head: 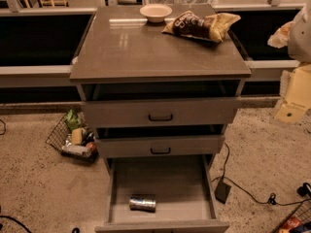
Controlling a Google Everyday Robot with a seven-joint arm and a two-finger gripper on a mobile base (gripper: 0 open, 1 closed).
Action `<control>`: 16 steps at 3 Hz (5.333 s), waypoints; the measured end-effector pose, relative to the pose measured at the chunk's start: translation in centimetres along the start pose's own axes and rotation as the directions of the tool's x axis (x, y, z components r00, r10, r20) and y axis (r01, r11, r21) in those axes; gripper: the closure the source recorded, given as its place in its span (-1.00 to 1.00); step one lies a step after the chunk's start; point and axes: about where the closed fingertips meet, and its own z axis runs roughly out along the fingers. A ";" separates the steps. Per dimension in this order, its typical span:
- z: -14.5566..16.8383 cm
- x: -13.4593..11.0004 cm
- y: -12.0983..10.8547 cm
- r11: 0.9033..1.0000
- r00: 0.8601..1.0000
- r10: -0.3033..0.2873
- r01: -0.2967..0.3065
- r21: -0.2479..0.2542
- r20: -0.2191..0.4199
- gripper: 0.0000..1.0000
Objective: Pick redbull can from bottom drawer and place on counter
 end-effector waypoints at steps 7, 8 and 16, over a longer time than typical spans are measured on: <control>25.6 -0.4 7.1 0.968 0.970 -0.082 0.132 -0.214 0.229 -1.00; 33.0 -0.1 10.0 0.956 0.942 -0.115 0.191 -0.221 0.316 -1.00; 67.1 -3.8 9.9 0.977 0.773 0.013 0.125 -0.172 0.634 -1.00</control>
Offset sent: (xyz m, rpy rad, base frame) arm 0.0182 0.0086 -0.0772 -0.0128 0.0736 0.0655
